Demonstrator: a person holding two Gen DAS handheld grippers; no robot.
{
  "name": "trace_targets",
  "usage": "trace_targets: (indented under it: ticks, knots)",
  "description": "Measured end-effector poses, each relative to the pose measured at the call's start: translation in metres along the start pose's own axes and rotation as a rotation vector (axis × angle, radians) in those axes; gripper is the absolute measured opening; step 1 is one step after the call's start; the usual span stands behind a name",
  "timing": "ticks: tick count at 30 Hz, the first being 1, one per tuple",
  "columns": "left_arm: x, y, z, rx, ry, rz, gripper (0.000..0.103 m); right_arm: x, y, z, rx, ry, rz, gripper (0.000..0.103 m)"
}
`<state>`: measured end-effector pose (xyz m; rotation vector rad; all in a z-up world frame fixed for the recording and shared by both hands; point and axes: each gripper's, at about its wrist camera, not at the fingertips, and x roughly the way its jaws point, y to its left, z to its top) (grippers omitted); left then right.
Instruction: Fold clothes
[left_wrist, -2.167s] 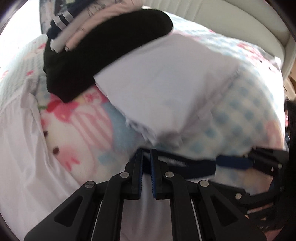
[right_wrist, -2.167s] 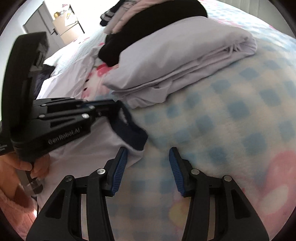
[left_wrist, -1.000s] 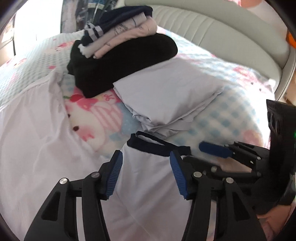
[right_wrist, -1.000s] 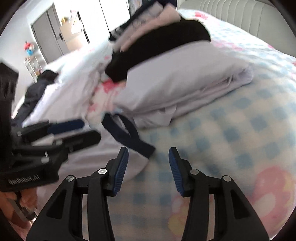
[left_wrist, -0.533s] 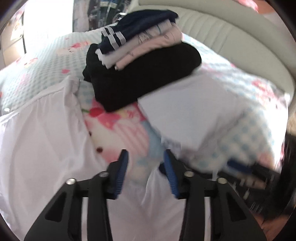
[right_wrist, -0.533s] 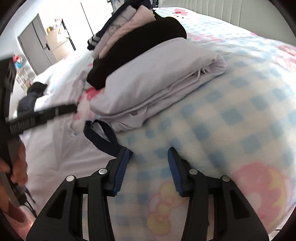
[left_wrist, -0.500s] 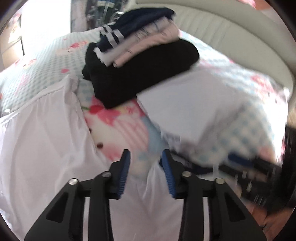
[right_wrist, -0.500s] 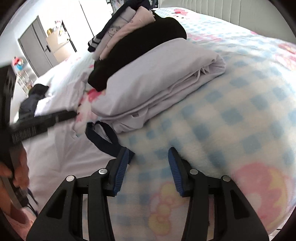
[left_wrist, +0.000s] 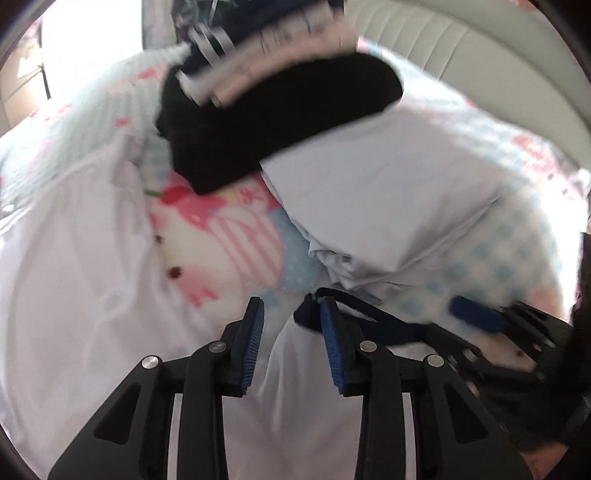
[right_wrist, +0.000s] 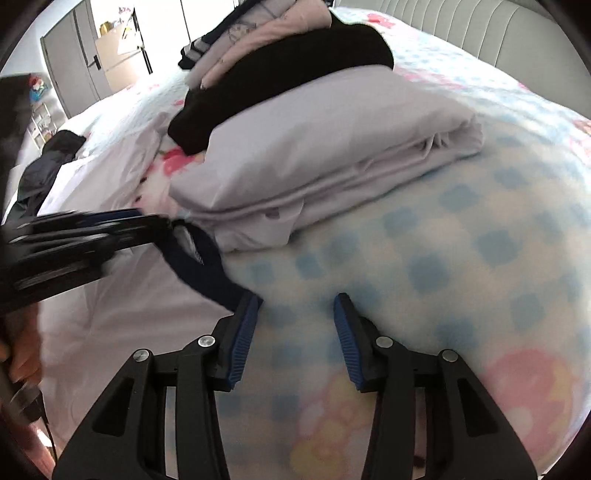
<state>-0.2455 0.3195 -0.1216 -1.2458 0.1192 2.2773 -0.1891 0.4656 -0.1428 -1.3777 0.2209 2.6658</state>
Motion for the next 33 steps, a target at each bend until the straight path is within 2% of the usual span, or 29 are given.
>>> trace_targets:
  ticks: [1, 4, 6, 9, 12, 14, 16, 18, 21, 22, 27, 30, 33]
  knots:
    - [-0.011, 0.002, -0.008, -0.012, -0.002, -0.005, 0.041, -0.003, 0.000, 0.000, 0.001, -0.015, -0.004, 0.043]
    - [-0.036, 0.010, -0.038, -0.043, 0.016, -0.008, 0.041, -0.020, 0.001, -0.003, 0.020, -0.069, -0.007, 0.045]
    - [-0.048, 0.015, -0.059, -0.050, 0.032, -0.008, 0.041, -0.045, 0.006, -0.008, 0.036, -0.115, 0.017, 0.046]
    - [-0.053, 0.020, -0.080, -0.051, 0.060, 0.030, 0.041, -0.078, 0.026, -0.027, 0.083, -0.168, 0.132, 0.054]
    - [-0.059, 0.030, -0.089, -0.102, 0.071, 0.041, 0.041, -0.091, 0.062, -0.050, 0.023, -0.154, 0.230, 0.053]
    - [-0.066, 0.036, -0.091, -0.122, 0.063, 0.036, 0.041, -0.088, 0.090, -0.058, -0.088, -0.127, 0.215, 0.053]
    - [-0.073, 0.041, -0.093, -0.118, 0.061, 0.063, 0.041, -0.080, 0.107, -0.065, -0.154, -0.092, 0.190, 0.053]
    - [-0.081, 0.046, -0.097, -0.117, 0.055, 0.087, 0.041, -0.067, 0.105, -0.076, -0.152, -0.021, 0.132, 0.053]
    - [-0.086, 0.059, -0.107, -0.162, 0.060, 0.078, 0.041, -0.044, 0.085, -0.087, -0.103, 0.106, 0.116, 0.051]
    - [-0.086, 0.063, -0.111, -0.174, 0.065, 0.080, 0.041, -0.045, 0.079, -0.089, -0.091, 0.110, 0.121, 0.051]
    - [-0.085, 0.067, -0.125, -0.186, 0.085, 0.074, 0.041, -0.064, 0.052, -0.100, 0.001, 0.081, 0.048, 0.051]
    - [-0.090, 0.063, -0.125, -0.177, 0.079, 0.081, 0.041, -0.083, 0.051, -0.096, 0.044, -0.017, 0.082, 0.051]
    - [-0.095, 0.059, -0.126, -0.168, 0.074, 0.089, 0.041, -0.093, 0.067, -0.089, 0.002, -0.097, 0.132, 0.054]
